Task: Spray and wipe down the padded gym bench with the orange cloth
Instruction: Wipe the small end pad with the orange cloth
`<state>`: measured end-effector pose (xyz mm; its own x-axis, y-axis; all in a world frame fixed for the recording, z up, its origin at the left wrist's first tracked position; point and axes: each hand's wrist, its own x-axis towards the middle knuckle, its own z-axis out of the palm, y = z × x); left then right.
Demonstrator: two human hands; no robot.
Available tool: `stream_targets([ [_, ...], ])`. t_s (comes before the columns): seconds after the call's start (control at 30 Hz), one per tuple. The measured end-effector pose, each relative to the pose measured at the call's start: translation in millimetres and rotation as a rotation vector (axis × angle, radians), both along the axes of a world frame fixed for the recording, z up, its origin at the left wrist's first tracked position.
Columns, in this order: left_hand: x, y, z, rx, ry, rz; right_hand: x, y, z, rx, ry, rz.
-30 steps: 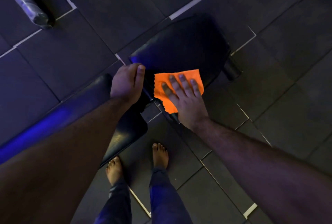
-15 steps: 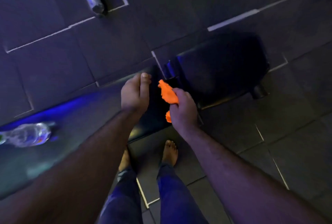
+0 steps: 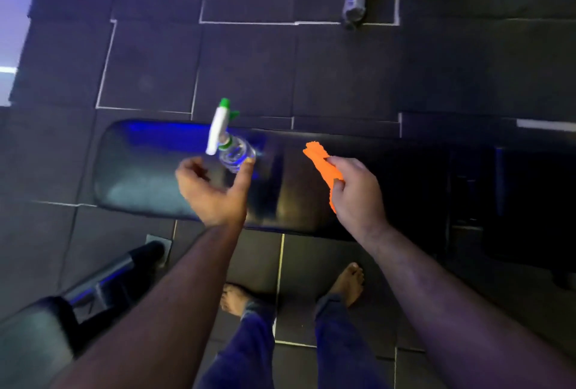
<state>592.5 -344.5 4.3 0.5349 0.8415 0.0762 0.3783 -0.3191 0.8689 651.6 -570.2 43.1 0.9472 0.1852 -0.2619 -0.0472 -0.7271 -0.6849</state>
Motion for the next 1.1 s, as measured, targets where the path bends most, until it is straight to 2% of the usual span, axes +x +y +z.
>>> stream_targets([
  [0.03, 7.9, 0.6, -5.4, 0.003, -0.021, -0.062, 0.7, -1.2, 5.8, -0.028, -0.016, 0.024],
  [0.13, 37.1, 3.7, -0.5, -0.253, -0.052, -0.339, -1.5, 7.1, 9.8, -0.077, -0.091, 0.098],
  [0.17, 43.8, 14.2, -3.4, -0.282, -0.025, -0.407, -5.5, 19.2, 11.1, -0.084, -0.115, 0.143],
  [0.27, 46.2, 38.5, -7.1, -0.057, 0.041, -0.506, -13.1, 53.6, 18.9, -0.087, -0.149, 0.273],
  [0.4, 11.4, 81.0, 0.8, 0.014, 0.041, -0.479, -29.8, 108.3, 22.5, -0.141, -0.154, 0.406],
  [0.5, -46.9, 131.3, 2.0, 0.023, 0.011, -0.325, -46.9, 162.1, 19.8, -0.117, -0.137, 0.507],
  [0.8, -293.3, 281.6, -1.0, 0.04, 0.143, 0.353, -157.0, 383.6, -5.3, -0.072, -0.049, 0.977],
  [1.0, -449.2, 312.9, -14.8, 0.0, 0.163, 0.718, -272.1, 527.9, -49.8, -0.15, 0.002, 1.203],
  [1.1, -506.7, 319.0, -27.3, -0.047, 0.165, 0.884, -324.4, 587.2, -64.2, -0.139, -0.035, 1.289],
])
